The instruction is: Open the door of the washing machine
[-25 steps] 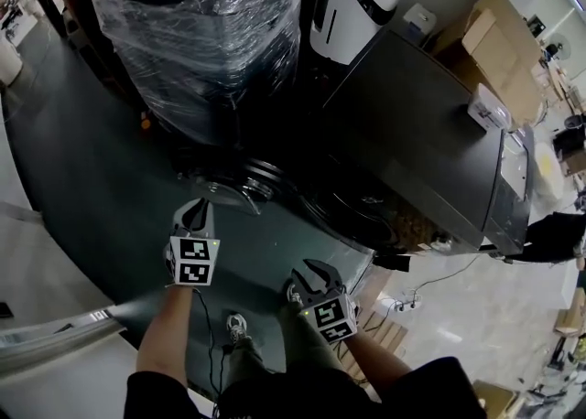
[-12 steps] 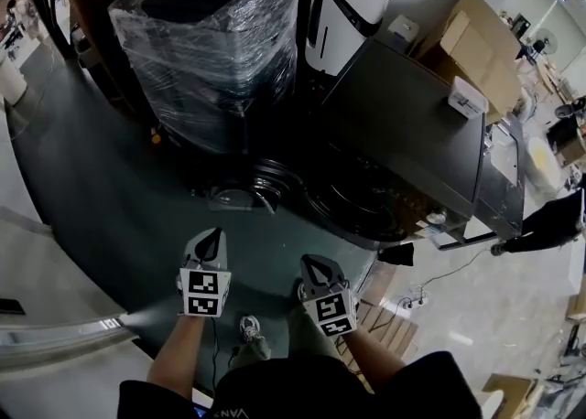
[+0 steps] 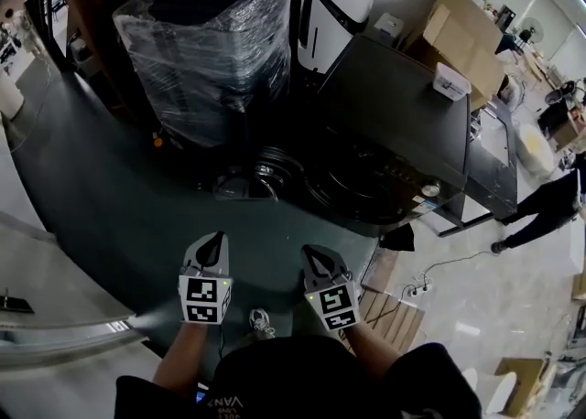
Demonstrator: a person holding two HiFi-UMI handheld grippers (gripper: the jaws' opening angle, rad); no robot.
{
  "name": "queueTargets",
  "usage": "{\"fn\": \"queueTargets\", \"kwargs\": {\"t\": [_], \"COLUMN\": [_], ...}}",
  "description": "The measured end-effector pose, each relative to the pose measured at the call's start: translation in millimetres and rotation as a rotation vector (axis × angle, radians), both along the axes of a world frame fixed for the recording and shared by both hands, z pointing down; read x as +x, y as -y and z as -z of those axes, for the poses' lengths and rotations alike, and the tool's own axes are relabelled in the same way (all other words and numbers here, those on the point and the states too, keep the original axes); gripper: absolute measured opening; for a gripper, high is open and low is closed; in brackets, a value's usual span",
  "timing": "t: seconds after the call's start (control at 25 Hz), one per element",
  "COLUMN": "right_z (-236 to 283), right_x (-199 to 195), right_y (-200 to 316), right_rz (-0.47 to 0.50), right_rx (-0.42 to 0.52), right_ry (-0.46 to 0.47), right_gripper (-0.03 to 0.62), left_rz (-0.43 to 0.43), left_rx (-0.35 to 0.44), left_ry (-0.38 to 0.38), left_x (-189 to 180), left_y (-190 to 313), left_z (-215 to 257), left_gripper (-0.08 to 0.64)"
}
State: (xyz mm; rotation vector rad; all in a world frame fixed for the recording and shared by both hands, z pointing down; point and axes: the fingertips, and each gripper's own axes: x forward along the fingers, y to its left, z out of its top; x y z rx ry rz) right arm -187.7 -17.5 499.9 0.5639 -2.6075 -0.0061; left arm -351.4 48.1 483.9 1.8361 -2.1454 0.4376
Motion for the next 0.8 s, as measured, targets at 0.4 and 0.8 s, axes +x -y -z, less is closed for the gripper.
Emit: {"fn": "queueTargets", "kwargs": {"t": [0.4, 0.8], "right_z": [25.0, 37.3], "right_x": [6.2, 5.0], "right_y": [-45.1, -69.6], "right_rz": [-0.013, -0.038], "right_rx": [-0.016, -0.019], "right_ry": [0.039, 0.062], "right_gripper": [0.003, 0.003], "left_rz": [-0.023, -0.058], "left_rx": [0.042, 0.032], "left_ry": [-0.068, -0.057], "left_x": [18.6, 19.8], "left_y": [-53.7, -95.7], "left_z": [17.3, 19.3], "left_gripper": [0.017, 0.017]}}
